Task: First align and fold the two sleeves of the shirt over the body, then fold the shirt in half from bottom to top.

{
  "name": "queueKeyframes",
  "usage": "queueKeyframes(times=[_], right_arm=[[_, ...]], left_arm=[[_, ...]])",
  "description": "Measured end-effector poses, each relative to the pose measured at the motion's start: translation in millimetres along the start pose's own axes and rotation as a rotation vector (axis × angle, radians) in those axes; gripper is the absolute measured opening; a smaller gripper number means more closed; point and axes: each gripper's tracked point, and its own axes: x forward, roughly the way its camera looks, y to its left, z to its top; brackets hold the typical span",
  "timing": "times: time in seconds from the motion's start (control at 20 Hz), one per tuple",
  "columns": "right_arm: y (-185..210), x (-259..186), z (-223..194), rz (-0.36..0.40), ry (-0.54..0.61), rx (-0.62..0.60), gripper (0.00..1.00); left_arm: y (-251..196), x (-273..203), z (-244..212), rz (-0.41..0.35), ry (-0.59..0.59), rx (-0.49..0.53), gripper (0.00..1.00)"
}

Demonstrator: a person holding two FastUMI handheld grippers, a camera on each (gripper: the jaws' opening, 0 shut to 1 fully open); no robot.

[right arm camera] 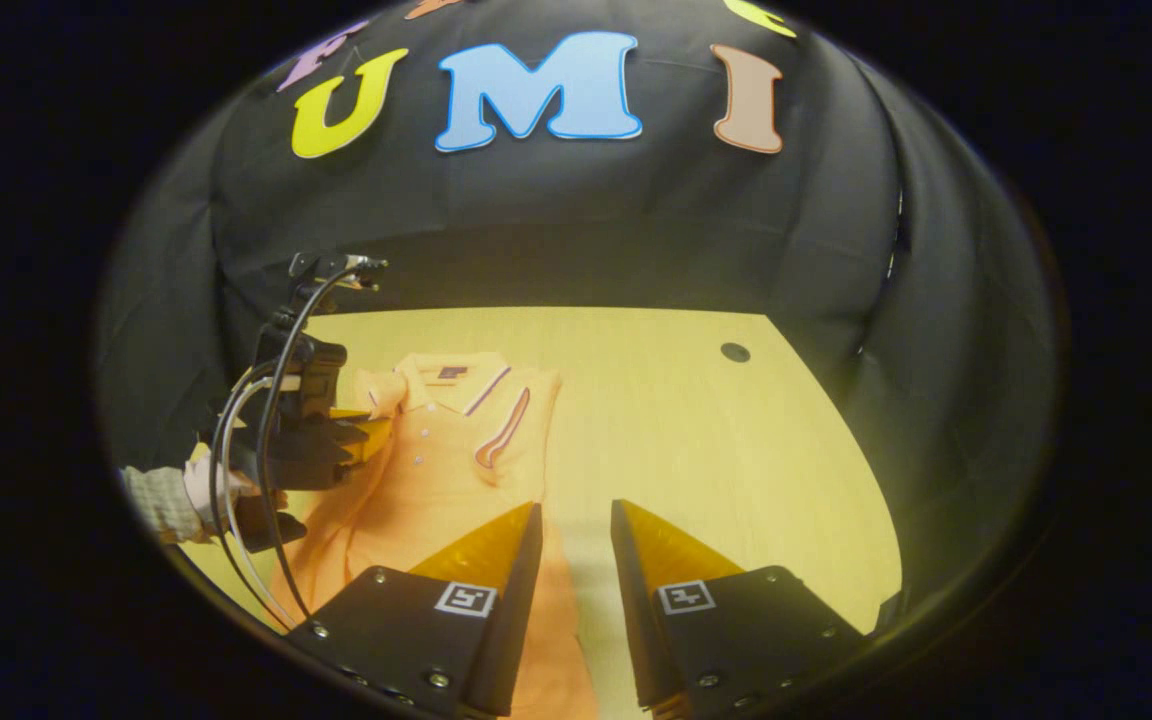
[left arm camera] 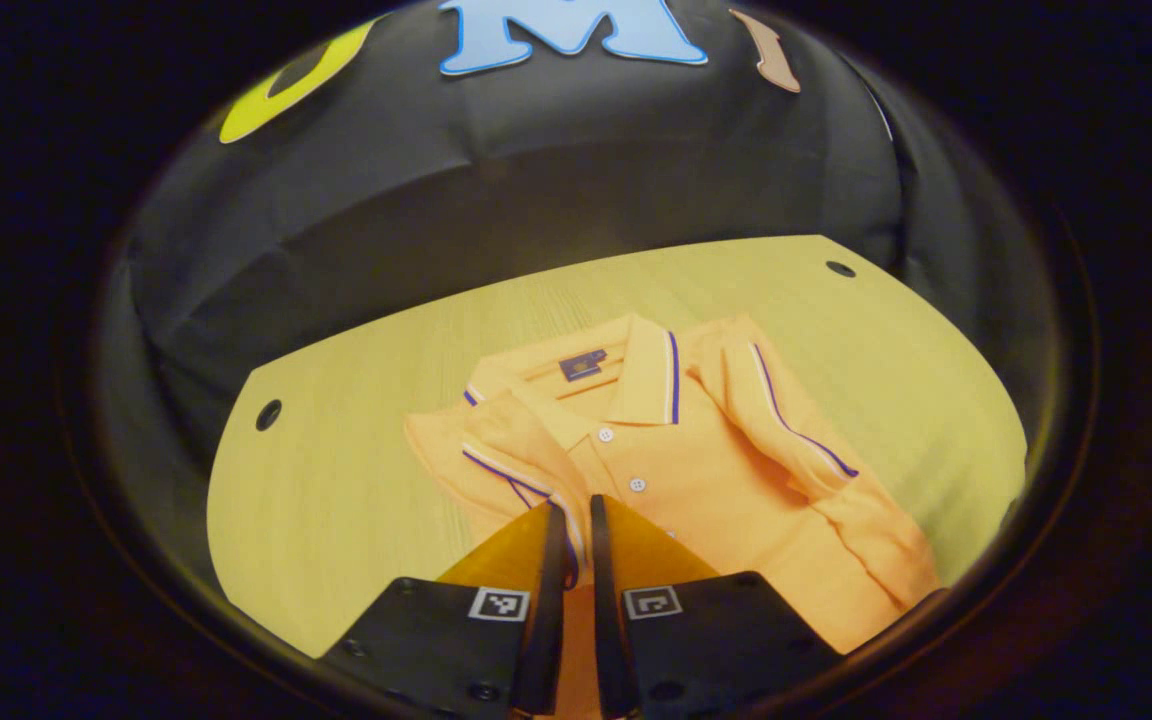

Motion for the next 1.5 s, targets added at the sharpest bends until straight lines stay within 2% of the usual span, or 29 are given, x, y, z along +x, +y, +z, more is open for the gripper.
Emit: queueKeyframes(times=[0.05, 0.1, 0.15, 0.2, 0.25, 0.3, 0.35, 0.6, 0.65, 0.85, 0.9, 1.0, 1.1, 1.2, 1.5], right_arm=[[0.8, -0.1, -1.2, 0.002, 0.002, 0.003, 0.44], [1.7, -0.5, -3.1, 0.007, 0.004, 0.005, 0.44], [2.7, -0.3, -3.4, 0.010, 0.005, 0.003, 0.44], [4.8, 0.0, -4.1, 0.015, 0.006, -0.002, 0.44], [7.6, 0.9, -7.0, 0.020, 0.007, -0.008, 0.44], [10.4, 1.2, -8.7, 0.027, 0.010, -0.014, 0.44], [13.0, 2.0, -13.0, 0.034, 0.015, -0.020, 0.44], [26.0, 4.4, -43.0, 0.073, 0.060, -0.040, 0.44], [27.9, 5.0, -50.1, 0.081, 0.074, -0.044, 0.44], [34.6, 1.5, -85.2, 0.113, 0.131, -0.066, 0.44], [36.5, -0.3, -94.5, 0.120, 0.144, -0.071, 0.44], [39.4, -3.2, -110.8, 0.136, 0.173, -0.080, 0.44], [43.4, -5.0, -128.2, 0.153, 0.201, -0.091, 0.44], [47.9, -2.7, -142.2, 0.170, 0.228, -0.101, 0.44], [59.1, -16.8, -178.4, 0.210, 0.291, -0.126, 0.44]], left_arm=[[-1.0, -2.0, -0.8, -0.011, 0.001, -0.007, 0.29], [-1.5, -5.1, -0.2, -0.014, -0.003, -0.014, 0.46], [0.0, -8.3, 1.5, -0.010, -0.010, -0.019, 0.42], [1.3, -14.1, 3.3, -0.007, -0.021, -0.026, 0.51], [1.8, -19.3, 5.2, -0.010, -0.028, -0.033, 0.49], [1.0, -23.7, 4.3, -0.015, -0.031, -0.041, 0.60], [1.2, -30.8, 3.5, -0.018, -0.035, -0.052, 0.62], [11.1, -68.2, -17.9, 0.004, -0.046, -0.080, 0.64], [12.6, -76.5, -27.8, 0.011, -0.038, -0.080, 0.60], [13.9, -112.4, -79.5, 0.029, 0.002, -0.108, 0.60], [14.7, -119.8, -92.8, 0.036, 0.013, -0.110, 0.63], [15.5, -135.6, -120.3, 0.048, 0.040, -0.111, 0.57], [15.4, -150.5, -145.7, 0.056, 0.068, -0.117, 0.63], [13.5, -164.9, -169.0, 0.064, 0.092, -0.118, 0.60], [4.5, -201.3, -222.2, 0.061, 0.160, -0.140, 0.60]])
